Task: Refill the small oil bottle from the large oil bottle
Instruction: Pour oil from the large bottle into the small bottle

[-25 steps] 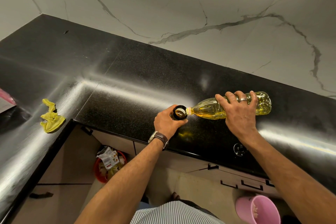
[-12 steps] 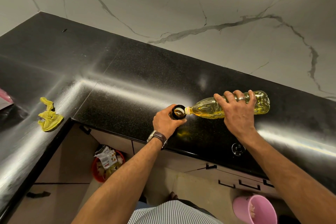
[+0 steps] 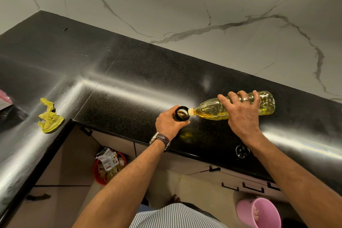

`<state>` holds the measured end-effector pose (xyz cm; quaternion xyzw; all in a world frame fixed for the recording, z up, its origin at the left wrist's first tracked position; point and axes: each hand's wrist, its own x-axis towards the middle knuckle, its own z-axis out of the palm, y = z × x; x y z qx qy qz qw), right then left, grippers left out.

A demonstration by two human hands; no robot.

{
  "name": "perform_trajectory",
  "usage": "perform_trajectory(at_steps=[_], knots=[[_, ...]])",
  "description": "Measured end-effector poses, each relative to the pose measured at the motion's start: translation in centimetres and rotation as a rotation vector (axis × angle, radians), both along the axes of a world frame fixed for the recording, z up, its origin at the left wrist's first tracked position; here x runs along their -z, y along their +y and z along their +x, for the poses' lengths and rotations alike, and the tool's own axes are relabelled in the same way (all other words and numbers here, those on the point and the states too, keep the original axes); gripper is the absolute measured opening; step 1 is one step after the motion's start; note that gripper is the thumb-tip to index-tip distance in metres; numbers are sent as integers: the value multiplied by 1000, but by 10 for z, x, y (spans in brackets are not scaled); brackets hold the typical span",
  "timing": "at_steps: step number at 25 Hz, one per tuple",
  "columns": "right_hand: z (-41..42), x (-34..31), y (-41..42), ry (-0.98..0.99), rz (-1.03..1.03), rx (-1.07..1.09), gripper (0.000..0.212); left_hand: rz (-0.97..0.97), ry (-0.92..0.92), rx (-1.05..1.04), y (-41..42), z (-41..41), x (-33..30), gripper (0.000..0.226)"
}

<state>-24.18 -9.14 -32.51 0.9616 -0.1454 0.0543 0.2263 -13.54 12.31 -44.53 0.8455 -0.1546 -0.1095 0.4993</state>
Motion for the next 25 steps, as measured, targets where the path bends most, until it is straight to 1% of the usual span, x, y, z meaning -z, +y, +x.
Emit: perform_trajectory(at_steps=[10, 25], knots=[[2, -2, 1, 8, -1, -3, 82, 9, -12, -1, -1, 0, 1, 61], [5, -8, 2, 11, -10, -40, 77, 6, 0, -2, 0, 1, 2, 62]])
